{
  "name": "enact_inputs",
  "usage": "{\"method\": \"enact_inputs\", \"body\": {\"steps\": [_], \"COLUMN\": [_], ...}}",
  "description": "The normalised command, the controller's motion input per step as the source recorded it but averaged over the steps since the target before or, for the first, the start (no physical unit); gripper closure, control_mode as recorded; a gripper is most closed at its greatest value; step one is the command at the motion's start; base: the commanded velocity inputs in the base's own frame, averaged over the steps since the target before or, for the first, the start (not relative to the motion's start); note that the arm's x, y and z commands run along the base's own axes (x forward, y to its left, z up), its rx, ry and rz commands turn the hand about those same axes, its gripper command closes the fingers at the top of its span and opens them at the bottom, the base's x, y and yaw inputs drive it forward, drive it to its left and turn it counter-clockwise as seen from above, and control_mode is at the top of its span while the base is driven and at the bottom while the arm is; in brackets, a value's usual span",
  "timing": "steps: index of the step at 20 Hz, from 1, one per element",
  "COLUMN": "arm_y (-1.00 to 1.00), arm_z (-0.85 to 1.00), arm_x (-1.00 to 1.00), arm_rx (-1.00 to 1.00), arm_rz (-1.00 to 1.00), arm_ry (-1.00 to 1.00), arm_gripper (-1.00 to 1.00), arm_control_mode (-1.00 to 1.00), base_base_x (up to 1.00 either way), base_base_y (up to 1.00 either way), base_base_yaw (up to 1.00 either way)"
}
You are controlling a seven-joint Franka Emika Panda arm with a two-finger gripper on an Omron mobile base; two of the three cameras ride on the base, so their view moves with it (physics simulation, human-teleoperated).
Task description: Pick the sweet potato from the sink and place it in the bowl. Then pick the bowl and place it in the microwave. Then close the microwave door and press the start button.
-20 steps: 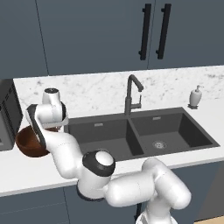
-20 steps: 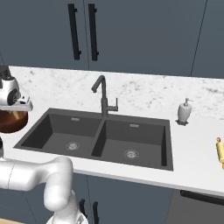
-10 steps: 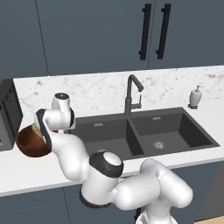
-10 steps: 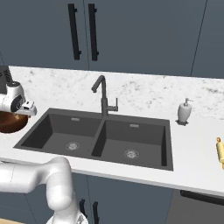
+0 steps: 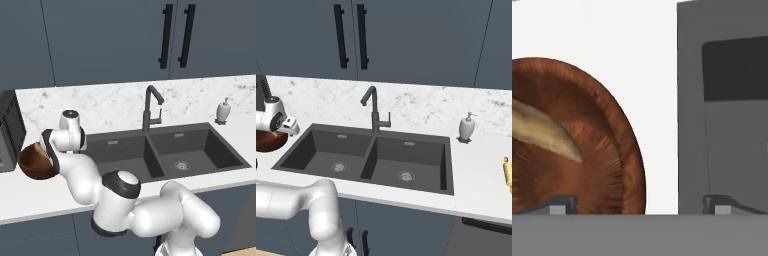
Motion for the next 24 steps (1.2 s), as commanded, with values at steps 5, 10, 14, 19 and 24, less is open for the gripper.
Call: {"method": "enact_inputs", "body": {"steps": [5, 10, 14, 19, 24], "arm_y": [0.04, 0.18, 0.19, 0.18, 0.06], "arm_z": [-0.16, -0.27, -0.31, -0.33, -0.07], "arm_x": [0.20, 0.14, 0.08, 0.00, -0.34], "arm_rx": [0.00, 0.00, 0.00, 0.00, 0.00], "arm_rz": [-0.08, -0.05, -0.02, 0.00, 0.00], "arm_ry": [0.06, 0.09, 0.09, 0.07, -0.02], "arm_gripper": [1.00, 1.00, 1.00, 1.00, 1.00], "arm_control_mode": [-1.00, -1.00, -1.00, -1.00, -1.00], "base_base_x": [0.00, 0.00, 0.00, 0.00, 0.00], "base_base_y": [0.00, 0.00, 0.00, 0.00, 0.00], "base_base_yaw": [0.00, 0.00, 0.00, 0.00, 0.00]}}
